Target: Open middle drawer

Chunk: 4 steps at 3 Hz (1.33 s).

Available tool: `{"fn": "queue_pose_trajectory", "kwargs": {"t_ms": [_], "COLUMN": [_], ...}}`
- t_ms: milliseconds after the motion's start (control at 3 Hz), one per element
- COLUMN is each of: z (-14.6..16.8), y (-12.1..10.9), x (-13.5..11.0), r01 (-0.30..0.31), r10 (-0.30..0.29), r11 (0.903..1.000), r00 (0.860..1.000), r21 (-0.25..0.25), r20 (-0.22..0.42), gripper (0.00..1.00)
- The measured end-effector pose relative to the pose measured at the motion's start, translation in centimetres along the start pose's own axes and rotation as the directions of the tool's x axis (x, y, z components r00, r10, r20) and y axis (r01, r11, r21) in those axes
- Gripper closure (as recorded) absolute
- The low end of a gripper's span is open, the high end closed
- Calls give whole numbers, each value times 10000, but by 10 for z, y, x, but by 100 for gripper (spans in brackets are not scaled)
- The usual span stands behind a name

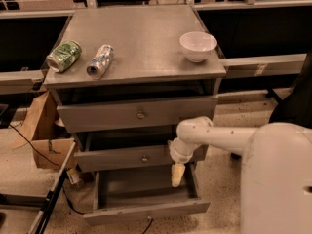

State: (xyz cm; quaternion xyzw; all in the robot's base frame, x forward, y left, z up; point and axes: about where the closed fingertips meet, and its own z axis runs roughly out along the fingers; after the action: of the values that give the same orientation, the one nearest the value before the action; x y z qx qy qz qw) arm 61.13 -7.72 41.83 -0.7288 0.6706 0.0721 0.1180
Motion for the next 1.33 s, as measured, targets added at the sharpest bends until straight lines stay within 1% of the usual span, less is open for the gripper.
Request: {"fn": "queue_pose_trajectory", "kwargs": {"t_ms": [333,1000,1333], "z": [15,14,21], "y": [9,8,2], "x": [-11,-11,-24], "r01": [274,322,213], "r10": [-303,-351,-325], "r11": [9988,9987,9954], "r00": [9970,9966,9922], "r21": [411,401,932], "r20": [706,746,1203], "gripper": [0,0,0]}}
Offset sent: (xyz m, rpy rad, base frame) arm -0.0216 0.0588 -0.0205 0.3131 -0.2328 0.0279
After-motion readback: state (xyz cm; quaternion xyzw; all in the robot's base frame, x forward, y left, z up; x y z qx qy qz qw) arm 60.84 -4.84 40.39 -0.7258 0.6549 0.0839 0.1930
